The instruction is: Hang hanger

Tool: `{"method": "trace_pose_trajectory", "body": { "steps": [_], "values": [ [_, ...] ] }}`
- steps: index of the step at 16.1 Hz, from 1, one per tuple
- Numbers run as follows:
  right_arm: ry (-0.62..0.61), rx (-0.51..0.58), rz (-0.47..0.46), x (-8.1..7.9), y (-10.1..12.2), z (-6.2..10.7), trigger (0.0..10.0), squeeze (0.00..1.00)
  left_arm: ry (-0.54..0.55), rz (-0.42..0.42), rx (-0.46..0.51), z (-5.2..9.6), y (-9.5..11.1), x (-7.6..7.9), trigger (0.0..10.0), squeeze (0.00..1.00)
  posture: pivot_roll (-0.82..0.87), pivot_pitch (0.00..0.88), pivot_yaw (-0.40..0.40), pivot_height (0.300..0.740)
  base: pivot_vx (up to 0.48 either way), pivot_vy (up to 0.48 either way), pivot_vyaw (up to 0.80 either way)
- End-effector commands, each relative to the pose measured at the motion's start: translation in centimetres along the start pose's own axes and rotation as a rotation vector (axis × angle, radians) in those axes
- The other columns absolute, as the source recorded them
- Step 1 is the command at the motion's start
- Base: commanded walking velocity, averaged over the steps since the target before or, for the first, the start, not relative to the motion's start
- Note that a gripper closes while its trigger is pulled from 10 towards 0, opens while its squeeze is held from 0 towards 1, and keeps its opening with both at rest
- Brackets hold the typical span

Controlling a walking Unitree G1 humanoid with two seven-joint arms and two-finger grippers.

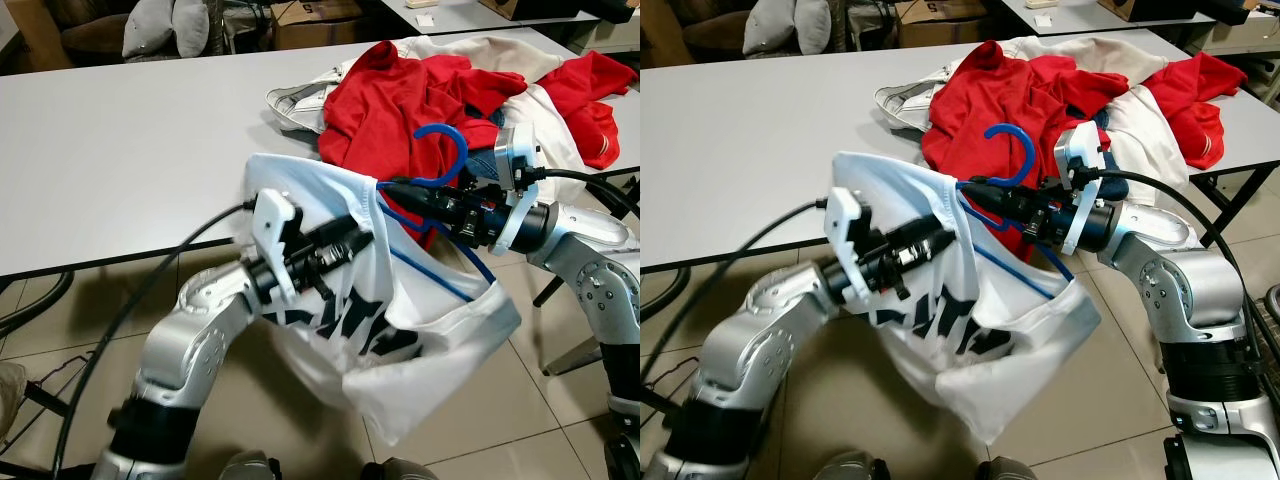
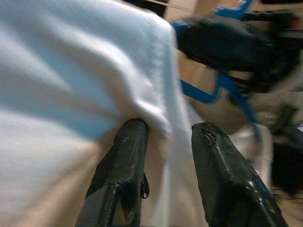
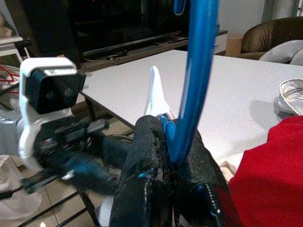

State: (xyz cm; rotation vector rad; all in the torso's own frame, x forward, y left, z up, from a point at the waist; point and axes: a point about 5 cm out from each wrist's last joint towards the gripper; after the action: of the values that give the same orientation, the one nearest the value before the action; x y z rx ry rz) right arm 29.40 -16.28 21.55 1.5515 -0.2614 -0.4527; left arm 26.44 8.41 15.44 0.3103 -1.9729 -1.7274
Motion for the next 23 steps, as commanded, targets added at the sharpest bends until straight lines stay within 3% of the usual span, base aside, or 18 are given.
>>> {"method": "trace_pose_trajectory", "body": {
  "steps": [1,4,7,11,12,13,14,15,16,17,18,19,21,22,23],
  "values": [
    [0.020,0.024,0.026,-0.4,0.8,0.1,10.0,0.00,-0.040,0.032,0.007,0.3,0.2,0.4,10.0,1.00,-0.10,0.000,-0.005,0.740,0.000,0.000,0.00],
    [0.019,0.021,0.025,-0.3,0.8,0.0,10.0,0.00,-0.078,0.089,-0.012,0.6,-0.3,0.9,10.0,1.00,-0.10,0.000,-0.008,0.740,0.000,0.000,0.00],
    [0.026,0.025,0.027,-0.4,0.9,-0.2,10.0,0.00,0.089,0.031,-0.082,-0.6,-1.0,-0.8,10.0,1.00,-0.10,0.000,-0.009,0.740,0.000,0.000,0.00],
    [0.029,0.026,0.030,-0.5,0.9,-0.3,10.0,0.00,0.157,-0.007,-0.073,-1.2,-0.5,-1.5,10.0,1.00,-0.10,0.000,-0.004,0.740,0.000,0.000,0.00],
    [0.028,0.027,0.030,-0.6,1.0,-0.3,10.0,0.00,0.154,0.004,-0.044,-1.3,-0.2,-1.4,10.0,0.30,-0.10,0.000,-0.004,0.740,0.000,0.000,0.00],
    [0.026,0.028,0.030,-0.6,1.0,-0.3,10.0,0.00,0.128,0.045,0.022,-1.4,0.4,-1.1,7.4,0.00,-0.10,0.000,-0.003,0.740,0.000,0.000,0.00],
    [0.026,0.028,0.030,-0.5,1.0,-0.3,10.0,0.00,0.120,0.056,0.033,-1.5,0.5,-1.0,7.4,0.00,-0.10,0.000,-0.005,0.740,0.000,0.000,0.00],
    [0.025,0.028,0.029,-0.5,1.0,-0.3,10.0,0.00,0.117,0.054,0.034,-1.5,0.6,-0.9,0.2,0.00,-0.10,0.000,-0.004,0.740,0.000,0.000,0.00],
    [0.024,0.027,0.028,-0.5,0.9,-0.3,10.0,0.00,0.073,0.036,0.002,-1.0,0.3,-0.5,2.5,0.00,-0.10,0.000,-0.005,0.740,0.000,0.000,0.00],
    [0.024,0.027,0.028,-0.5,0.9,-0.3,10.0,0.00,0.064,0.037,-0.003,-1.0,0.2,-0.4,2.5,0.00,-0.10,0.000,-0.005,0.740,0.000,0.000,0.00],
    [0.023,0.027,0.028,-0.5,0.9,-0.3,10.0,0.00,0.034,0.045,0.003,-0.9,0.2,-0.2,10.0,0.93,-0.10,0.000,-0.006,0.740,0.000,0.000,0.00],
    [0.022,0.028,0.028,-0.5,0.9,-0.3,10.0,0.00,0.027,0.047,0.001,-0.8,0.2,-0.1,10.0,1.00,-0.10,0.000,-0.007,0.740,0.000,0.000,0.00],
    [0.024,0.032,0.027,-0.5,0.9,-0.4,10.0,0.00,0.130,0.005,0.010,-1.4,0.4,-1.1,10.0,1.00,-0.09,0.000,-0.008,0.740,0.000,0.000,0.00],
    [0.027,0.033,0.027,-0.5,0.9,-0.5,10.0,0.00,0.131,0.020,0.027,-1.6,0.6,-1.1,3.7,1.00,-0.09,0.000,-0.007,0.740,0.000,0.000,0.00],
    [0.028,0.034,0.027,-0.5,0.9,-0.6,10.0,0.00,0.135,0.026,0.022,-1.7,0.5,-1.2,0.0,0.02,-0.09,0.000,-0.005,0.740,0.000,0.000,0.00]
  ]
}}
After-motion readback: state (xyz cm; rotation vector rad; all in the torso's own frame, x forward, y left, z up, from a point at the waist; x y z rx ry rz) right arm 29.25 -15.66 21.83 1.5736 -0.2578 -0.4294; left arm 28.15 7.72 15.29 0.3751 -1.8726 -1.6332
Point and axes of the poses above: a point about 5 cm out from each wrist's last joint towards the gripper, its own z axis pointing back from the gripper into the wrist, its own y axis along the axis of the wrist's last joint, x = y × z, and after that the axes turned 2 degrees about -z, right-handed
